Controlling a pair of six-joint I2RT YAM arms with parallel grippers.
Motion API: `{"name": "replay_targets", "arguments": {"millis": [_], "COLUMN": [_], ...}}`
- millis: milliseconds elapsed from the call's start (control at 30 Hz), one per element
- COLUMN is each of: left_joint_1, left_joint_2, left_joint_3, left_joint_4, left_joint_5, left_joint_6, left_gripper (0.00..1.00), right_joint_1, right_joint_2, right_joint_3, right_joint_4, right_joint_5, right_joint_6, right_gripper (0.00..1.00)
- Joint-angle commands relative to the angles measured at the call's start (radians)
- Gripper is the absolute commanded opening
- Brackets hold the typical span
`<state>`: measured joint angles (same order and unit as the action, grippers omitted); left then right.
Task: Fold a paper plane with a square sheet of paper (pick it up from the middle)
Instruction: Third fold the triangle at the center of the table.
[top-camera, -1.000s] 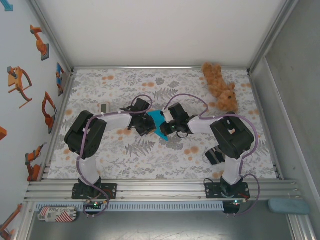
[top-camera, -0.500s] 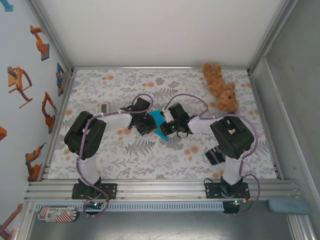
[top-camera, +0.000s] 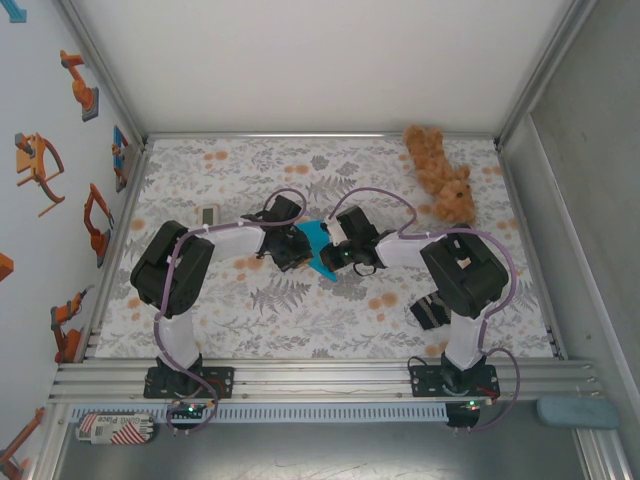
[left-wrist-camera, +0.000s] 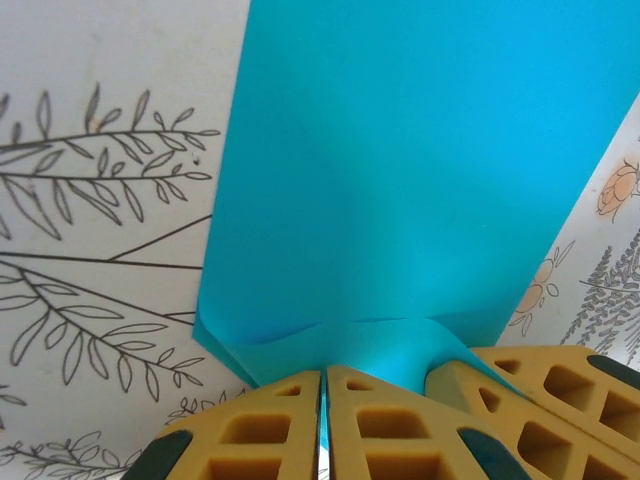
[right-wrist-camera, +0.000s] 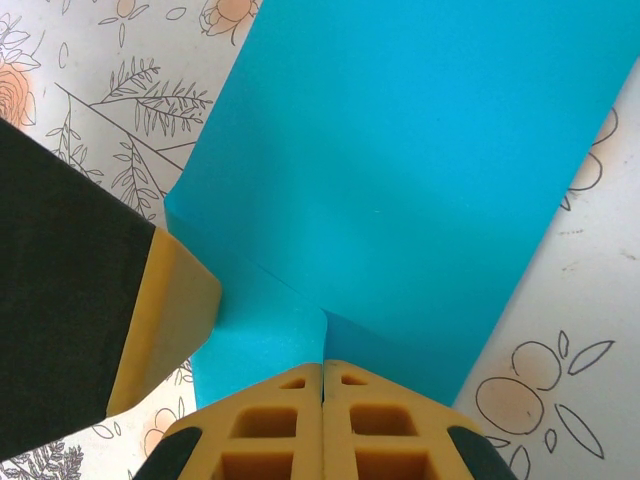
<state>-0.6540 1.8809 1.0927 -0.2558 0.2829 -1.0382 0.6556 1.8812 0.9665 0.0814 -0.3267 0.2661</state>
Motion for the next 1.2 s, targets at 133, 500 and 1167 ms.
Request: {"name": "replay_targets", "arguments": {"millis": [133,500,1167], "left_joint_1": [-0.006,-0.005,-0.008], "left_joint_2": [0.036,0.069,0.081], "left_joint_3": [-0.003,-0.018,-0.016], "left_joint_4": [-0.073,-0.111,-0.111], "left_joint_5": [-0.032,-0.061,-0.064], "left_joint_6": [-0.002,-0.01,-0.027], "left_gripper": [0.09,0.08,0.08], "right_joint_1": [-0.007,-0.038,-0.025], "right_joint_2": [-0.004,-0.126,-0.121], "right_joint_3": [0.022,0.086,0.085], "right_joint_4": [-0.09,-0.19,-0.293], "right_joint_5": [0.027,0.112,-0.244], "right_joint_6": [0.025,0.134,0.128], "right_gripper": [0.0,0.51,0.0]}}
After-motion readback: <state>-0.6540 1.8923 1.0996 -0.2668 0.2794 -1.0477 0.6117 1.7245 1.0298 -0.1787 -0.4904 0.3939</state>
